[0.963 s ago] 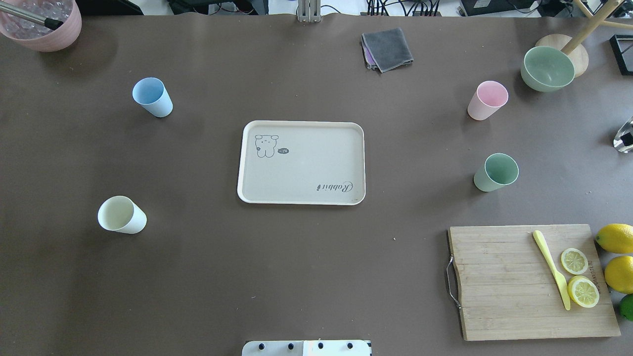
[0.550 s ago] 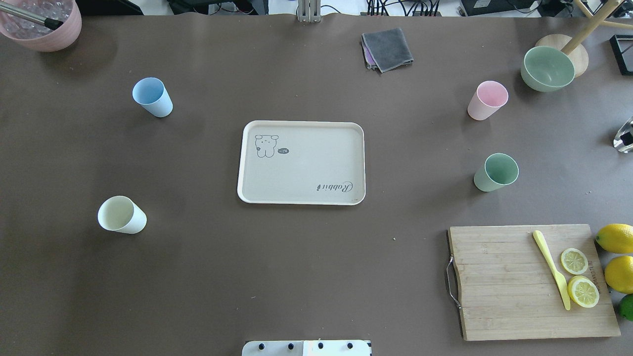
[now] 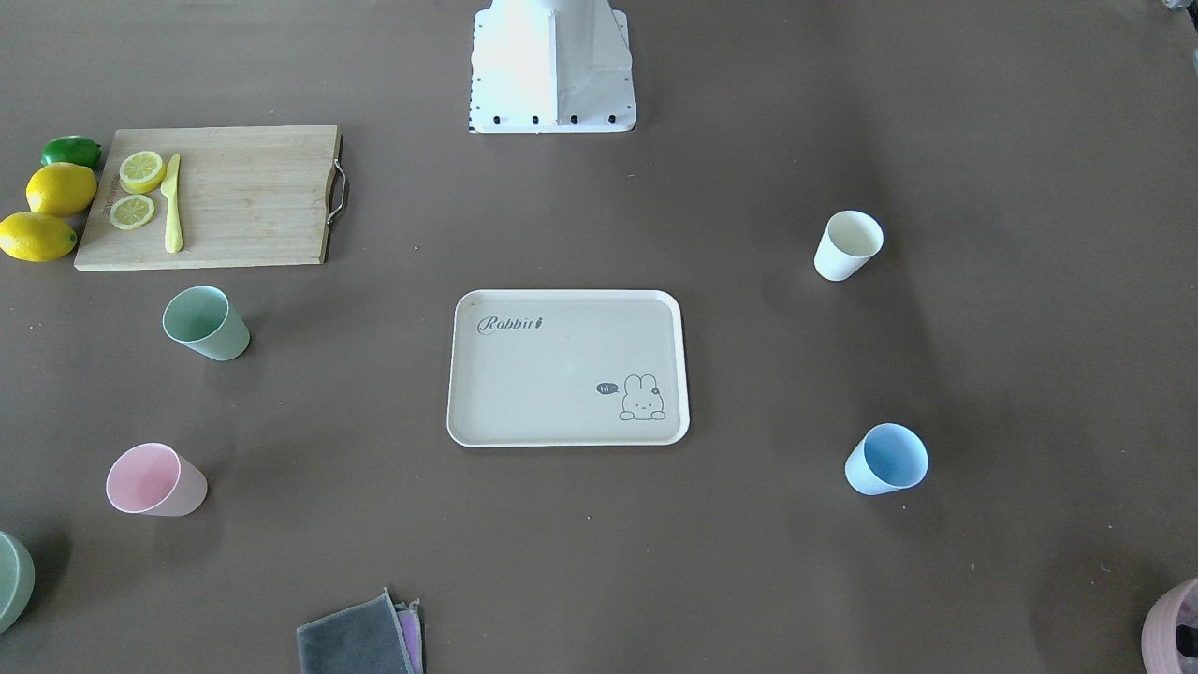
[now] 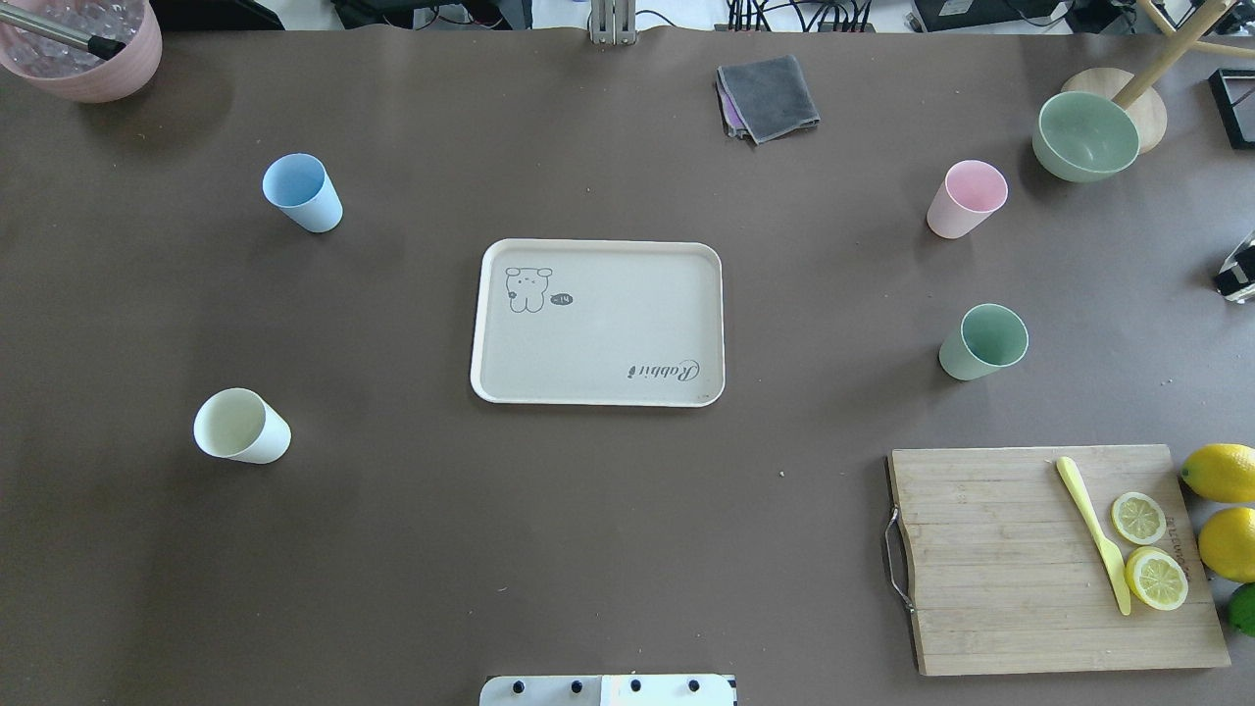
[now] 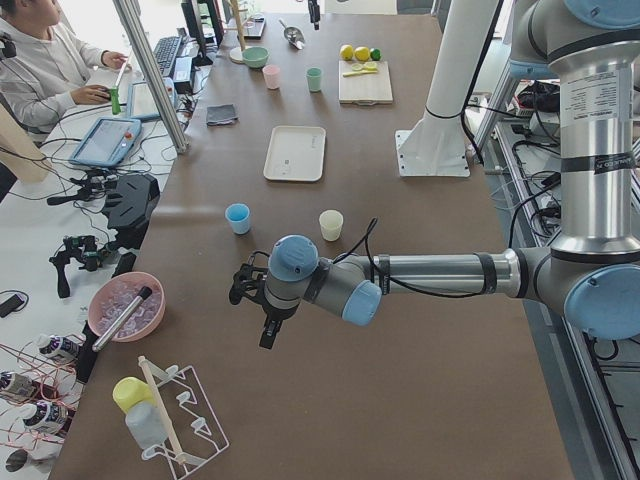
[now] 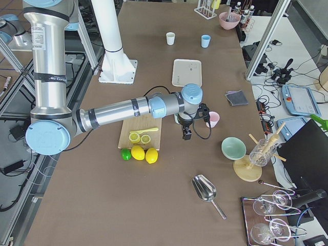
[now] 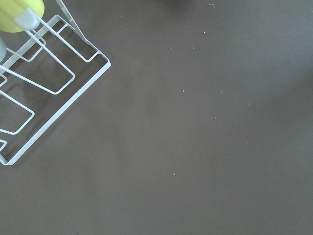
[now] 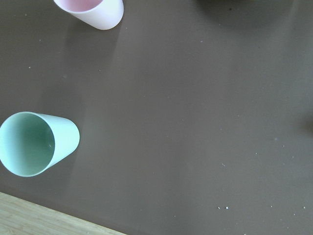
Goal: Place all cups on tray
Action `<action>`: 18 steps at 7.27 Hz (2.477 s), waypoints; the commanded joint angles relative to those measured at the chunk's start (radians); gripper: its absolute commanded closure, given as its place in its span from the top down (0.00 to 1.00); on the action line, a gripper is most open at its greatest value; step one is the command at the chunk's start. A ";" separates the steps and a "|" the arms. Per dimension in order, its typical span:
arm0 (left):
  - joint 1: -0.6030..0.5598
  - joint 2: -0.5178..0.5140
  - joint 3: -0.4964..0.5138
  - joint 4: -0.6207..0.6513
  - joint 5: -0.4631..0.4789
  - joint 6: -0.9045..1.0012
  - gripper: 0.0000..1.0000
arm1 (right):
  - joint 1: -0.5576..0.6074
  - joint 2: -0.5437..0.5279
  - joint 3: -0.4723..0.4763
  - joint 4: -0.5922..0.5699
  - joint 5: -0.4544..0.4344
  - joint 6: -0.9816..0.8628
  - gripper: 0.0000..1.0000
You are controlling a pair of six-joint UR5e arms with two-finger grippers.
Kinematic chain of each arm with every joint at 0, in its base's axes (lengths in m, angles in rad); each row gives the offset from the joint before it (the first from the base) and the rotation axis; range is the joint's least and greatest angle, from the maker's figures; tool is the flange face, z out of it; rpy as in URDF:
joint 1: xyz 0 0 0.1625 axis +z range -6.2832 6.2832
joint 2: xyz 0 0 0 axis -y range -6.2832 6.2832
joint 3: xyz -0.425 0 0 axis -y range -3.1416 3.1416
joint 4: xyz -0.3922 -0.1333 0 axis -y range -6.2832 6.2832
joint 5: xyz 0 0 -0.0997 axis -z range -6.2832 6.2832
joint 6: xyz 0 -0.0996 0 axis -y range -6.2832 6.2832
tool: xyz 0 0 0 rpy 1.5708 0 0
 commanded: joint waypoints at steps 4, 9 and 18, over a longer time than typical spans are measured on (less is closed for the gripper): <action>0.006 0.002 -0.007 -0.034 -0.045 -0.058 0.97 | -0.197 0.083 -0.080 0.291 -0.035 0.444 0.98; 0.009 -0.004 -0.006 -0.033 -0.056 -0.062 0.97 | -0.323 0.110 -0.188 0.447 -0.135 0.610 0.86; 0.443 0.039 -0.297 -0.099 0.111 -0.913 0.97 | -0.425 0.438 -0.216 0.431 -0.139 1.040 0.00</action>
